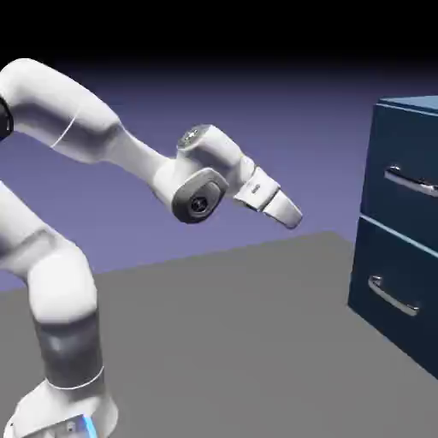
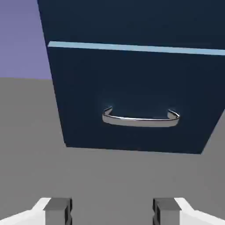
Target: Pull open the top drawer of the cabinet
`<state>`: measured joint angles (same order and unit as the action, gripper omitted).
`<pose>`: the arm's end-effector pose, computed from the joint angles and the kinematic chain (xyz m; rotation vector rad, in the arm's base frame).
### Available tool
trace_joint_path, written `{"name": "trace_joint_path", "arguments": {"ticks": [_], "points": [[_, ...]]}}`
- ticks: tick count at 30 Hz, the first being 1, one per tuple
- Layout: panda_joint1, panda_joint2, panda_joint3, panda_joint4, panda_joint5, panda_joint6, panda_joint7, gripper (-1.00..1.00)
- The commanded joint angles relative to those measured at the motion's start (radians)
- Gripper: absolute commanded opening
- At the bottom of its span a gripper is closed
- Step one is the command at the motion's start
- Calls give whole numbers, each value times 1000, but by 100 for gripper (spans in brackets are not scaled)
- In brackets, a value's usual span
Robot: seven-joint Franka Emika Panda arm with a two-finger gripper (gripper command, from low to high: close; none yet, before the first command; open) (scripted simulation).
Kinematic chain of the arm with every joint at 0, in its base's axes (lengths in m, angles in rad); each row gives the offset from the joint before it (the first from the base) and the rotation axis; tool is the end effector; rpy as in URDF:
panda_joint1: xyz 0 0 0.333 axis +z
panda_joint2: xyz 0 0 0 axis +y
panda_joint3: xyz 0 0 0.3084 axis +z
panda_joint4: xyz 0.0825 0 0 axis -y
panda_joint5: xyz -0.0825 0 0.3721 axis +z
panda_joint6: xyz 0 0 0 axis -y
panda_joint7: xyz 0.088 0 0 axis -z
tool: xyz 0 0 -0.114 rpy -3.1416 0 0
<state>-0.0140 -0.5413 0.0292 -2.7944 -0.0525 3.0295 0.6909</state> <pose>0.3952 0.0100 0.4493 -2.5864 0.8341 -1.0623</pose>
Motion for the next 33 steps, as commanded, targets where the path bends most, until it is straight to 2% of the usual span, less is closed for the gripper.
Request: {"name": "trace_joint_path", "arguments": {"ticks": [1, 33], "points": [[-22, 24, 24, 13, -44, -6, -42, 0], [-711, 787, 800, 426, -1435, -205, -1371, 0]]}}
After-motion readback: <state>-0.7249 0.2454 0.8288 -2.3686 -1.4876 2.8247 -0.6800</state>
